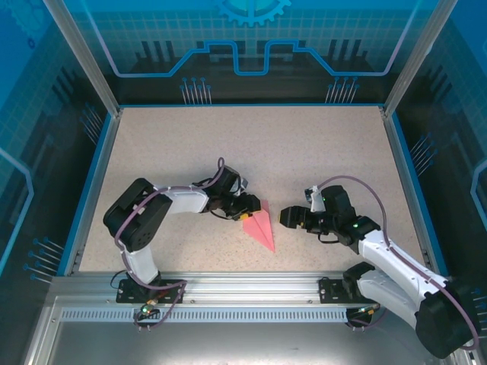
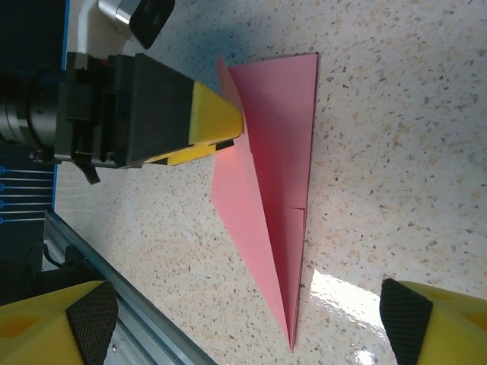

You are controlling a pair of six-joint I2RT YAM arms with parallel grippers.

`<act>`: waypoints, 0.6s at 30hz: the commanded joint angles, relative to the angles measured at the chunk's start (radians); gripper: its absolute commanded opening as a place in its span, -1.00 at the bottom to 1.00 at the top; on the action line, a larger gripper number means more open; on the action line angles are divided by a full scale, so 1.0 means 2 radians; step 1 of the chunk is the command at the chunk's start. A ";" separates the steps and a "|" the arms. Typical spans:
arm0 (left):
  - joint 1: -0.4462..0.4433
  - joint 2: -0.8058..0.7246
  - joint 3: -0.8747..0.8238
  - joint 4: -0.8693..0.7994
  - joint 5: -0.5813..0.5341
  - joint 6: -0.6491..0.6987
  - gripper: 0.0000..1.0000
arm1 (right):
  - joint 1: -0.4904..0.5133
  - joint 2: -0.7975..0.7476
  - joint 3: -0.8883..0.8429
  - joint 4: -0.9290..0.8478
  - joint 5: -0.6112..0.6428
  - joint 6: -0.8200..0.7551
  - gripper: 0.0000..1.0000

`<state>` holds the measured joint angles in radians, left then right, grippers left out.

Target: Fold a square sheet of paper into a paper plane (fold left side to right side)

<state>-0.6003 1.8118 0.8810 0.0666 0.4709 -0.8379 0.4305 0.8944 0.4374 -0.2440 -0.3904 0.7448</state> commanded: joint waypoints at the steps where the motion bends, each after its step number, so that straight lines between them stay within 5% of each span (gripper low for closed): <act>1: -0.006 0.019 0.020 0.011 0.005 -0.002 -0.09 | -0.010 -0.006 -0.002 0.002 -0.023 0.000 0.85; 10: -0.006 -0.004 0.028 0.028 0.003 -0.005 -0.68 | -0.039 -0.005 -0.005 0.027 -0.088 0.005 0.98; 18: 0.014 -0.096 0.058 -0.002 -0.001 -0.001 -0.81 | -0.089 0.003 -0.011 0.104 -0.180 0.041 0.98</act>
<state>-0.5949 1.7046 0.9463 0.0780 0.4679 -0.8581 0.2836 0.8963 0.4355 -0.1425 -0.6361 0.7750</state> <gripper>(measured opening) 0.098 0.991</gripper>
